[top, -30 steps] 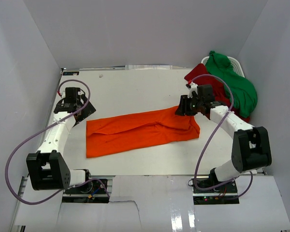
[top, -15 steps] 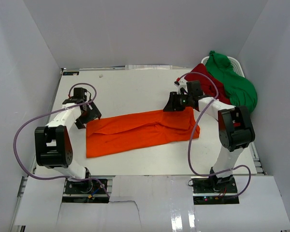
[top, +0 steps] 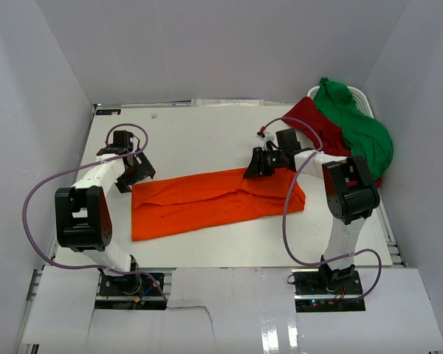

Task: Fold and stack the t-shirts
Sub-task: Fold the other side of the tshirt into a rectangle

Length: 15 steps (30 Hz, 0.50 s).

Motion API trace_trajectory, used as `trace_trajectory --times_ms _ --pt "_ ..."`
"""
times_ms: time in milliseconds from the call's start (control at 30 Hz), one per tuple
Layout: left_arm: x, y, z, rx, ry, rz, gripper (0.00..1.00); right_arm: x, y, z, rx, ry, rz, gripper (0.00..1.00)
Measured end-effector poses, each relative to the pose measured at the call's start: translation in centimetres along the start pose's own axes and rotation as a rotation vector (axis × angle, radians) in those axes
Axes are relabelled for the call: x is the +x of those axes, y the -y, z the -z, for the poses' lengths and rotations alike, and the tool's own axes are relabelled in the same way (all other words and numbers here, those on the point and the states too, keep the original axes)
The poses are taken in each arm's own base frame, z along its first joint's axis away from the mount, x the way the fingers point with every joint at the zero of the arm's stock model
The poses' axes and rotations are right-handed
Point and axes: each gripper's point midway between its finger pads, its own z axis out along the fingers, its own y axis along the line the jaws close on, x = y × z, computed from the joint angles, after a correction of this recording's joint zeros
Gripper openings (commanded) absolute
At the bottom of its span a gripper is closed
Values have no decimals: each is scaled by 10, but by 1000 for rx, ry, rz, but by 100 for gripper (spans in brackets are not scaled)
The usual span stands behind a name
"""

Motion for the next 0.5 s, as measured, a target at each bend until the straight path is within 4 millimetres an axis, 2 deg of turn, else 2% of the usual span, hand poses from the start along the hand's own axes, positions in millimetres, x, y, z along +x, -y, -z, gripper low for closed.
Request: trace_trajectory --times_ms 33,167,300,500 --pt "0 0 0 0 1 0 96 2 -3 -2 -6 -7 5 24" --pt "0 0 0 -2 2 0 95 8 -11 -4 -26 -30 16 8" --pt "0 -1 0 -3 2 0 95 16 -19 1 -29 -54 6 8" --pt "-1 -1 0 -3 3 -1 95 38 -48 20 -42 -77 22 8"
